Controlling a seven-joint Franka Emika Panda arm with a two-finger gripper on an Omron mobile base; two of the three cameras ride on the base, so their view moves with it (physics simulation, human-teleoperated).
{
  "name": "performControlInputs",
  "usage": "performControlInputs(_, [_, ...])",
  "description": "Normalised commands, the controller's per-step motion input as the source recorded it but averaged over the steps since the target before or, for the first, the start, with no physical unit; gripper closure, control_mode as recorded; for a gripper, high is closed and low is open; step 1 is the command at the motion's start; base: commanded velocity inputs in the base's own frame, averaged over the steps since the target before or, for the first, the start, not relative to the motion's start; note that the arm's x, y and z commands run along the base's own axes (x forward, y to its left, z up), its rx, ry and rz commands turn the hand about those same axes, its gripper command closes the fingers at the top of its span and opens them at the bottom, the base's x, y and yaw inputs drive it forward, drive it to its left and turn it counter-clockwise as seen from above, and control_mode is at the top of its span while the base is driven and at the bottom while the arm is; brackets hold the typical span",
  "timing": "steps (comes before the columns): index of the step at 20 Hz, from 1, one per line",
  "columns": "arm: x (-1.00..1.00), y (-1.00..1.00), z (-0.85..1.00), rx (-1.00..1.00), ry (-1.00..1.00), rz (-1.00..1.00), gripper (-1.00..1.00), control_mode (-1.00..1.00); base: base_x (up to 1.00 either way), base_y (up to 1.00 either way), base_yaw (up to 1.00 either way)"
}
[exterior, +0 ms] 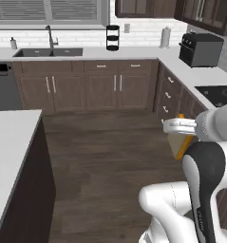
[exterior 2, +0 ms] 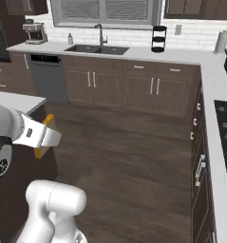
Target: Start the toaster. Once the lever pops up, take the bread to the plate on the dining counter.
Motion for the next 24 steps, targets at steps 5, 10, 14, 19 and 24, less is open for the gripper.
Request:
performControlInputs(5, [0.00,0.00,0.00,0.00,0.00,0.00,1.00,1.00,-0.13,0.00,1.00])
performControlInputs(10, [0.00,0.00,0.00,0.00,0.00,0.00,1.00,1.00,-0.06,0.14,0.99])
performControlInputs(14, [0.00,0.00,0.00,0.00,0.00,0.00,1.00,1.00,-0.03,0.31,0.95])
performControlInputs(19, [0.00,0.00,0.00,0.00,0.00,0.00,1.00,1.00,0.00,0.66,0.81])
performControlInputs(24, [0.00,0.00,0.00,0.00,0.00,0.00,1.00,1.00,0.26,1.00,0.05])
